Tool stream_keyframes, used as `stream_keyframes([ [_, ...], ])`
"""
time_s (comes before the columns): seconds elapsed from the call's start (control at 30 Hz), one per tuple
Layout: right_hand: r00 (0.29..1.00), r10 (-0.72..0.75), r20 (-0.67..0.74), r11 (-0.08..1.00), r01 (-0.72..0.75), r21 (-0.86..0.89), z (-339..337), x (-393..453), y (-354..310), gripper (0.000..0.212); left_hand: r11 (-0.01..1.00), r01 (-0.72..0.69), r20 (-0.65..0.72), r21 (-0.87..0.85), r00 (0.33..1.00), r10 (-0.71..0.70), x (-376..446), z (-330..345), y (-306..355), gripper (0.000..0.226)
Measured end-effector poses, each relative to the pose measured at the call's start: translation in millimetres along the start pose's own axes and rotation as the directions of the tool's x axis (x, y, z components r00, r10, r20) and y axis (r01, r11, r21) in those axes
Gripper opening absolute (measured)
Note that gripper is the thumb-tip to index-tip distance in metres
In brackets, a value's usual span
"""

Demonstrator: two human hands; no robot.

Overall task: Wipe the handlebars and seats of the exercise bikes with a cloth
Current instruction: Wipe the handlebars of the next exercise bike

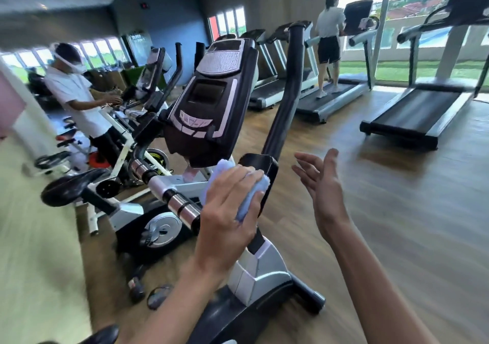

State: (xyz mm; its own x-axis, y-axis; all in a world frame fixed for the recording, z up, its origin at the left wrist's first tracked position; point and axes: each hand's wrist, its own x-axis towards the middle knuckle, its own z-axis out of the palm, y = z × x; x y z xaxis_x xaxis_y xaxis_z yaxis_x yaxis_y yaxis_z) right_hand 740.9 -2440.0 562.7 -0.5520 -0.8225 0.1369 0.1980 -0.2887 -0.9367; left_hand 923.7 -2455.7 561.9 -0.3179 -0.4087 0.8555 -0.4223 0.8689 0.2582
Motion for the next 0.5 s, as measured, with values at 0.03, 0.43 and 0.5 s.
stream_keyframes([
  [0.03,0.999,-0.037,0.020,0.999,0.038,-0.032,8,-2,0,0.066,0.999,-0.040,0.017,0.011,0.999,0.040,-6,-7,-6,0.030],
  [0.43,0.853,-0.279,0.441,0.373,0.520,-0.769,85,2,-22,0.056,0.926,0.377,0.005,-0.014,0.926,-0.377,-21,-57,-70,0.034],
  [0.5,0.870,-0.285,0.402,0.164,0.457,-0.874,98,3,-14,0.068,0.979,0.205,0.215,-0.017,0.957,-0.197,-42,-43,-69,0.039],
])
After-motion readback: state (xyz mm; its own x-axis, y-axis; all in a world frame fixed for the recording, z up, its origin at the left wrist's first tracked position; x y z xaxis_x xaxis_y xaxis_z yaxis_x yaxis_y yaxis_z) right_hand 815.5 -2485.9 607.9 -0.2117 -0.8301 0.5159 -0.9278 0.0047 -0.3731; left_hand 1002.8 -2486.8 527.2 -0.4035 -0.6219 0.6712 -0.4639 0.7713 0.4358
